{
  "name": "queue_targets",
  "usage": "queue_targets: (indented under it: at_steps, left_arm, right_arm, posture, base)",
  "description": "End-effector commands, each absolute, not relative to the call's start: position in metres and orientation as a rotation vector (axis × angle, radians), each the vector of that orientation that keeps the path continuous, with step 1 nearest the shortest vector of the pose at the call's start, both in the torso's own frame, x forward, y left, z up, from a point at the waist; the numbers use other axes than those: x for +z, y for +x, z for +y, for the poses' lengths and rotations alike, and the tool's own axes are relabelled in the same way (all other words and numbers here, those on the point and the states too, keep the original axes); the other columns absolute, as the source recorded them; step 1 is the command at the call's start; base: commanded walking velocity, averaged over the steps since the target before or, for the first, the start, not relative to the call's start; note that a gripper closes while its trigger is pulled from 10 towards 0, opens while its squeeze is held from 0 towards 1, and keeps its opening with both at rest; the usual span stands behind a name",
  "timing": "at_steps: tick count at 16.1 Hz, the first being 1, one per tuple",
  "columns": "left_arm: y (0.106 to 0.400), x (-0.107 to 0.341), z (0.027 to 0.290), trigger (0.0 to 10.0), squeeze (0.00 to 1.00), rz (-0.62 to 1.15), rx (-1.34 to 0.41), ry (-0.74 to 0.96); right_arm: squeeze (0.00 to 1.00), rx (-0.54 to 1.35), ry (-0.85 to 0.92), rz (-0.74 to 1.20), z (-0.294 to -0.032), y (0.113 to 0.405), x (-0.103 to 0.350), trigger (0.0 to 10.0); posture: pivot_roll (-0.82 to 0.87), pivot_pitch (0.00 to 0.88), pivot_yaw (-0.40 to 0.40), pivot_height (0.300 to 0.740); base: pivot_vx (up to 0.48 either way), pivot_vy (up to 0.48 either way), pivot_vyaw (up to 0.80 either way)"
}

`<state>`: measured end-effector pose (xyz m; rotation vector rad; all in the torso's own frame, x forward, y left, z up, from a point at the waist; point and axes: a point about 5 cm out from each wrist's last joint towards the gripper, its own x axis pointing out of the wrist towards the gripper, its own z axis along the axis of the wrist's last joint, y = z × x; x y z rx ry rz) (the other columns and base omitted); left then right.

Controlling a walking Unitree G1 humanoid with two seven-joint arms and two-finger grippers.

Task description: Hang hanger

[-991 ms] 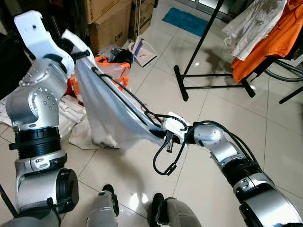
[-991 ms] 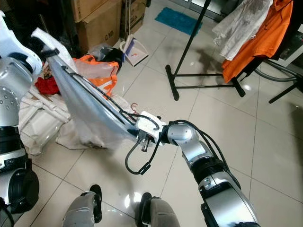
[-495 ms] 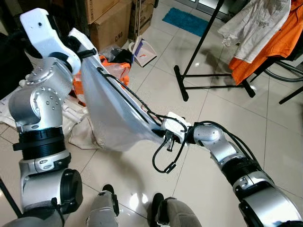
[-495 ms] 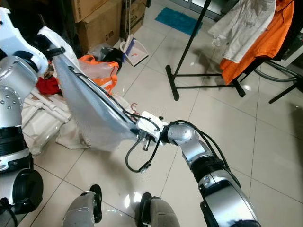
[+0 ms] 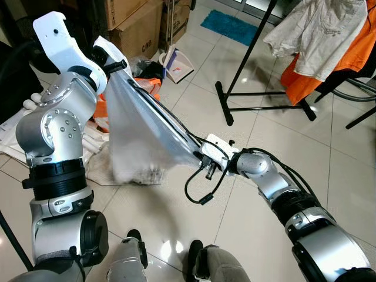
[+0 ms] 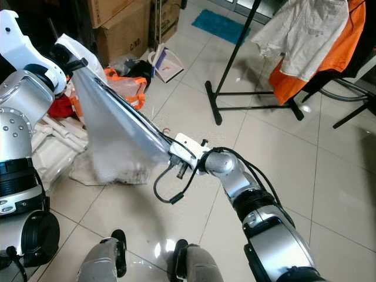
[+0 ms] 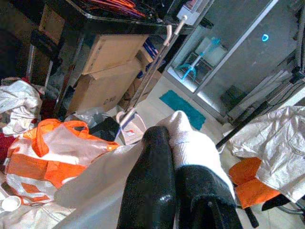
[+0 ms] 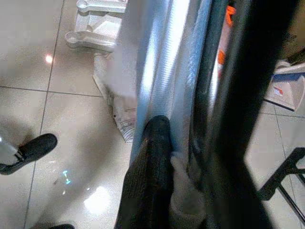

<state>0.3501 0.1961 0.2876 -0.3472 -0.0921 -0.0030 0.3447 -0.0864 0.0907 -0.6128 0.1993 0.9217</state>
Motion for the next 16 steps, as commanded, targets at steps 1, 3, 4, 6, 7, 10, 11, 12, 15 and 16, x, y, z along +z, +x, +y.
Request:
queue_targets:
  at_steps: [1,3,4,6,7,10,11,12,15,16]
  left_arm:
    - [0.345,0.305,0.194,10.0,0.00,-0.161,-0.016,-0.358]
    - [0.345,0.301,0.197,10.0,0.00,-0.143,-0.003,-0.369]
    - [0.345,0.300,0.196,10.0,0.00,-0.139,-0.007,-0.380]
    - [0.344,0.302,0.191,10.0,0.00,-0.139,-0.031,-0.392]
    - [0.343,0.304,0.188,10.0,0.00,-0.142,-0.046,-0.396]
    - [0.337,0.309,0.171,10.0,0.00,-0.142,-0.112,-0.421]
    - [0.336,0.310,0.170,10.0,0.00,-0.141,-0.117,-0.423]
    - [0.335,0.310,0.167,10.0,0.00,-0.138,-0.129,-0.428]
    - [0.330,0.312,0.151,10.0,0.00,-0.119,-0.201,-0.438]
    - [0.329,0.313,0.146,10.0,0.00,-0.113,-0.223,-0.439]
  right_arm:
    - [0.00,0.878,-0.582,0.245,-0.097,0.344,0.083,0.0]
    - [0.00,0.869,-0.560,0.238,-0.096,0.345,0.085,0.0]
    - [0.00,0.866,-0.578,0.248,-0.098,0.345,0.083,0.0]
    - [0.00,0.866,-0.627,0.272,-0.099,0.344,0.078,0.0]
    - [0.00,0.870,-0.650,0.285,-0.099,0.344,0.076,0.0]
    - [0.00,0.868,-0.690,0.324,-0.099,0.343,0.071,0.0]
    - [0.00,0.866,-0.692,0.326,-0.098,0.343,0.071,0.0]
    - [0.00,0.862,-0.699,0.332,-0.099,0.344,0.070,0.0]
    - [0.00,0.839,-0.720,0.339,-0.099,0.346,0.070,0.0]
    - [0.00,0.828,-0.728,0.339,-0.099,0.347,0.071,0.0]
  posture:
    - [0.04,0.197,-0.194,0.740]
    - [0.04,0.194,-0.198,0.740]
    - [0.04,0.192,-0.200,0.740]
    - [0.04,0.192,-0.202,0.740]
    - [0.05,0.193,-0.202,0.740]
    - [0.05,0.197,-0.205,0.740]
    - [0.05,0.197,-0.205,0.740]
    - [0.05,0.198,-0.207,0.740]
    - [0.05,0.201,-0.208,0.740]
    - [0.05,0.201,-0.207,0.740]
  base:
    - [0.000,0.000,0.00]
    - [0.000,0.000,0.00]
    - [0.000,0.000,0.00]
    - [0.000,0.000,0.00]
    - [0.000,0.000,0.00]
    - [0.000,0.000,0.00]
    - [0.000,0.000,0.00]
    - [0.000,0.000,0.00]
    - [0.000,0.000,0.00]
    - [0.000,0.000,0.00]
